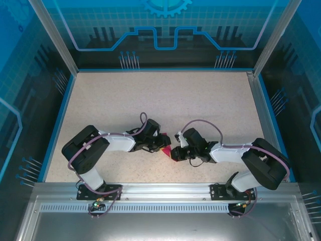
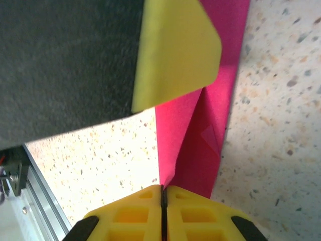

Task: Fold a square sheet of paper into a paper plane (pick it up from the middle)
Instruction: Perform the fifth fold on the wing at the bottom-center of the table.

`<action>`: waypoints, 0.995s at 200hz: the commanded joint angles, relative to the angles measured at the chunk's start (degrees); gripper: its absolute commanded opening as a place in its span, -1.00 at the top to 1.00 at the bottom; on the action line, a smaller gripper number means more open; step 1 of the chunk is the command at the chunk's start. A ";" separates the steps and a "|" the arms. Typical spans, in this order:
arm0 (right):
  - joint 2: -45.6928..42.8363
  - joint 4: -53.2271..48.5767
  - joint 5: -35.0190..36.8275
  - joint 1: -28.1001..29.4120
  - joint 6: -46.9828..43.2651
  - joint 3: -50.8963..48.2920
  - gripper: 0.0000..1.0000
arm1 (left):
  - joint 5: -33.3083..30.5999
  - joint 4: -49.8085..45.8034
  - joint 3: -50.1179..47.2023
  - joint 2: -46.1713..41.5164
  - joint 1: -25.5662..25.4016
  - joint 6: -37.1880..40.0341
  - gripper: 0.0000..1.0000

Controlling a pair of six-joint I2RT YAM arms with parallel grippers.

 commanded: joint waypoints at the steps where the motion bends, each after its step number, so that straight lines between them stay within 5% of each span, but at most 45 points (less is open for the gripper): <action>1: 0.35 -2.90 -1.84 1.85 -3.70 -1.30 0.80 | -0.40 -1.11 0.34 0.07 -0.06 0.42 0.23; 94: -1.10 -1.67 -1.82 2.42 -2.35 -4.18 0.71 | -0.23 -1.02 0.29 0.11 -0.08 0.13 0.22; 154: -6.70 -7.25 0.38 -0.15 -1.71 -0.43 0.36 | 0.38 -0.78 0.00 0.19 -0.04 0.44 0.22; 199: -3.37 -6.36 -1.40 -0.47 -2.30 2.55 0.42 | 0.57 -0.78 -0.05 0.02 -0.03 0.51 0.22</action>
